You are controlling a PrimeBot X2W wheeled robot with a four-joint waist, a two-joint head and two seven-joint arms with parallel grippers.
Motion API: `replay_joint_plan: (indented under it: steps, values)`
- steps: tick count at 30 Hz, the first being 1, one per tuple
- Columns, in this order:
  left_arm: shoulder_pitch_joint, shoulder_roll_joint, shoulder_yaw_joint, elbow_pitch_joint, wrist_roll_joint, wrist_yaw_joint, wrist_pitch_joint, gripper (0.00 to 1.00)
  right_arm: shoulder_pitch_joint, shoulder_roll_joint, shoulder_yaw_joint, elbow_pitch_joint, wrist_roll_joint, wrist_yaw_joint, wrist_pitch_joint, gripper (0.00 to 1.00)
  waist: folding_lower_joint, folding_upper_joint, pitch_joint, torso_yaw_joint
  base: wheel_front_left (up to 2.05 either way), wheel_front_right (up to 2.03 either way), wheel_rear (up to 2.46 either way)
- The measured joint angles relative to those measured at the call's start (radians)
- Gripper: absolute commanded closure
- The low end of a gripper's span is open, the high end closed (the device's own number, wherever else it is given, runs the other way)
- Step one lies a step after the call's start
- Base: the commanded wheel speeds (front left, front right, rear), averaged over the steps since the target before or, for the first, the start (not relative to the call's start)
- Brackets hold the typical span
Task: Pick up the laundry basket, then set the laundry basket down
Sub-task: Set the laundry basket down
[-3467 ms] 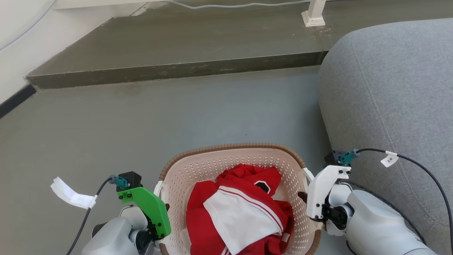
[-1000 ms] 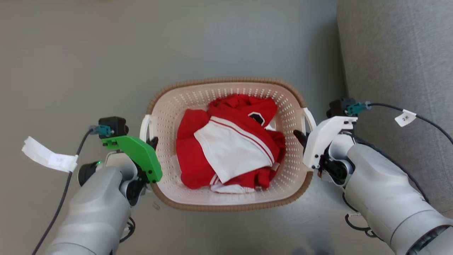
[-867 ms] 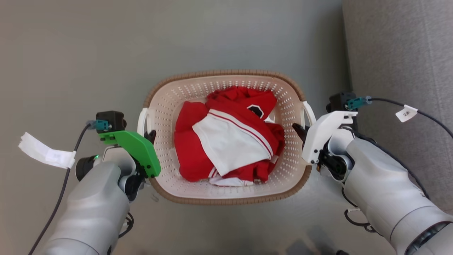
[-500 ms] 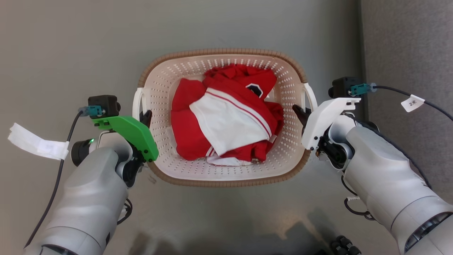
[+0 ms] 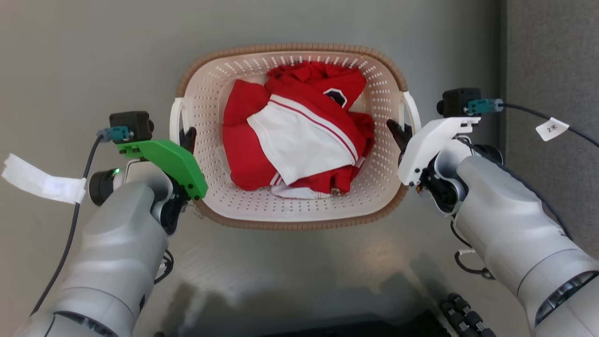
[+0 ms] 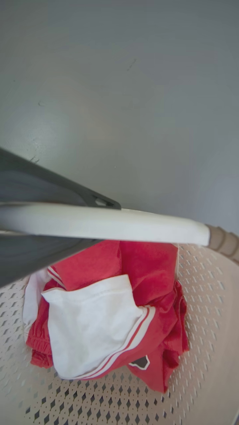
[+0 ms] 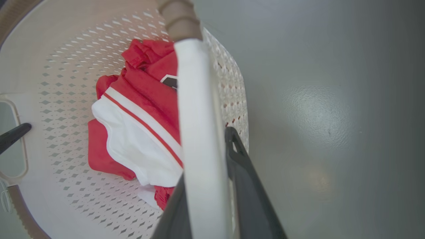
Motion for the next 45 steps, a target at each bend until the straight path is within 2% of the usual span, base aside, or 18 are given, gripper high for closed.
replay_joint_plan:
  steps: [17, 36, 37, 38, 45]
  values:
    - [-0.045, -0.007, -0.004, 0.030, 0.019, 0.002, -0.036, 1.00, -0.045, -0.005, 0.032, -0.001, 0.000, 0.000, -0.043, 1.00, 0.0000, 0.0000, 0.105, 0.008, 0.00, 0.00, 0.00]
    - [-0.051, -0.014, -0.016, 0.051, 0.022, 0.002, -0.044, 1.00, -0.045, -0.001, 0.055, 0.026, 0.048, 0.000, -0.041, 1.00, -0.0001, 0.0000, 0.125, 0.013, 0.00, 0.00, 0.00]
    - [-0.051, -0.014, -0.016, 0.051, 0.022, 0.002, -0.044, 0.47, -0.046, 0.000, 0.055, 0.030, 0.054, 0.000, -0.041, 0.72, -0.0001, 0.0000, 0.125, 0.013, 0.00, 0.00, 0.00]
    - [-0.052, -0.015, -0.016, 0.052, 0.022, 0.002, -0.044, 0.00, -0.046, 0.000, 0.054, 0.034, 0.059, 0.001, -0.038, 0.00, -0.0001, 0.0000, 0.125, 0.013, 0.00, 0.00, 0.00]
    - [-0.058, -0.009, -0.015, 0.061, 0.021, 0.010, -0.044, 0.00, -0.047, 0.008, 0.056, 0.054, 0.071, 0.012, -0.019, 0.00, -0.0001, 0.0000, 0.124, 0.013, 0.00, 0.00, 0.00]
